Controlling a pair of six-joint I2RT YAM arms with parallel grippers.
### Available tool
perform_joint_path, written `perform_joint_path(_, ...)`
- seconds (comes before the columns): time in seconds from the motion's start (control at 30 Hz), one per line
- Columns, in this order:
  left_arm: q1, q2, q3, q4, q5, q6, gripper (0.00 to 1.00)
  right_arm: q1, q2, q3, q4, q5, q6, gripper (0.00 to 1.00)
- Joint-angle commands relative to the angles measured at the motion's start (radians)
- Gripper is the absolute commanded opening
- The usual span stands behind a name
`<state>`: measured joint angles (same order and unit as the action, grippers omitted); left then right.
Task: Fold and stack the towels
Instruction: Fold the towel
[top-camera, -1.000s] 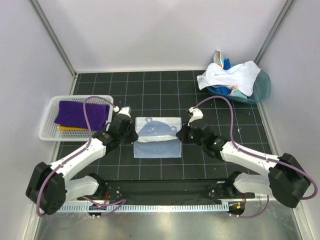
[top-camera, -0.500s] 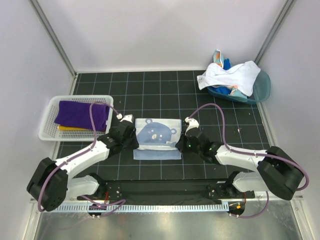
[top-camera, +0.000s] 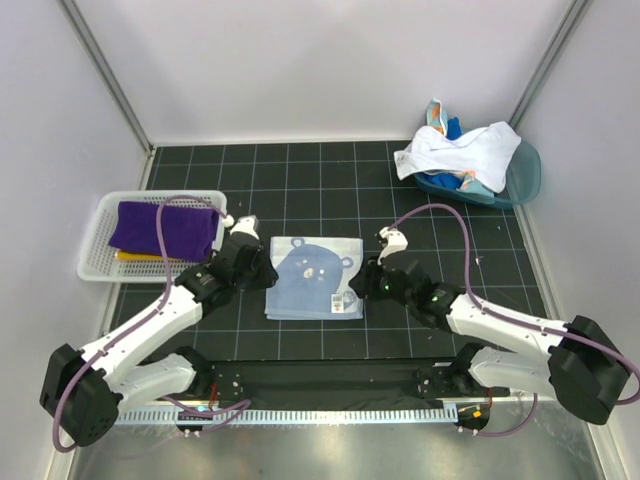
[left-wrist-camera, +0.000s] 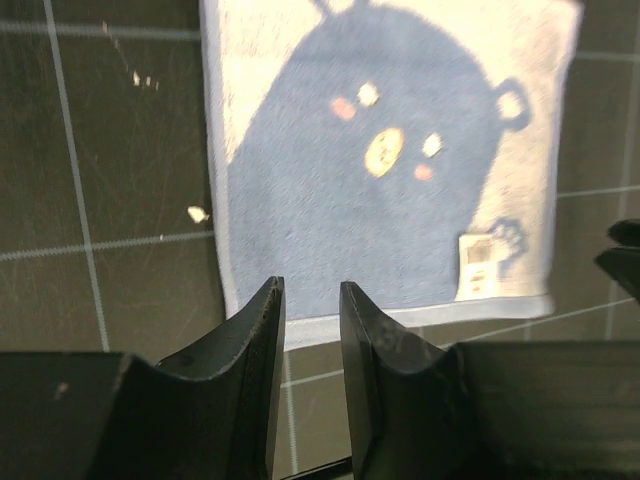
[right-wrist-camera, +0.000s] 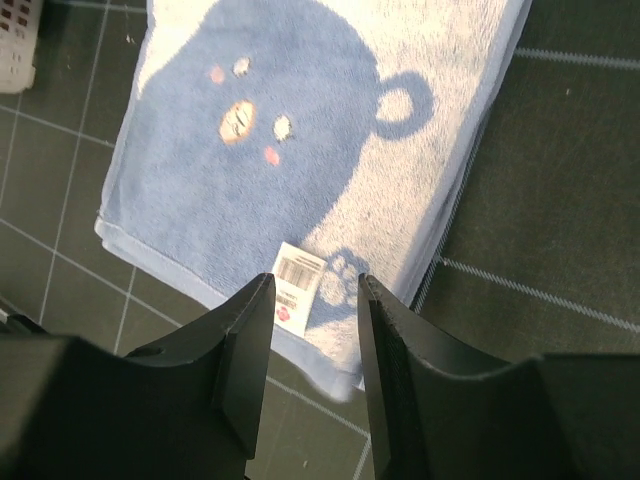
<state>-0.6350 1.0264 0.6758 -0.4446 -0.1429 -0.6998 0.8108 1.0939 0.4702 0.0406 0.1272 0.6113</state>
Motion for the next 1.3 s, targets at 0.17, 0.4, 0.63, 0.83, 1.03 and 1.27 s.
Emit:
perform_joint_path(0.17, -0.012, 0.119, 0.090, -0.005, -0.027, 0.005, 0.24, 0.010, 0.099, 0.159, -0.067, 0.055, 0.002, 0.45)
perform_joint_path(0.4, -0.015, 0.234, 0.022, 0.098, -0.017, -0.021, 0.20, 0.008, 0.240, 0.151, -0.004, 0.071, 0.028, 0.43)
perform_joint_path(0.63, -0.052, 0.300, -0.015, 0.138, -0.012, -0.046, 0.16, -0.002, 0.383, 0.142, -0.005, 0.124, 0.056, 0.42)
perform_joint_path(0.83, -0.110, 0.346, -0.038, 0.150, -0.053, -0.084, 0.14, -0.032, 0.405, 0.139, -0.034, 0.167, 0.054, 0.41)
perform_joint_path(1.03, -0.184, 0.357, -0.042, 0.149, -0.089, -0.125, 0.13, -0.070, 0.330, 0.110, -0.113, 0.195, 0.042, 0.41)
perform_joint_path(1.27, -0.219, 0.301, 0.008, 0.074, -0.105, -0.119, 0.16, -0.078, 0.186, 0.099, -0.200, 0.204, 0.044, 0.41)
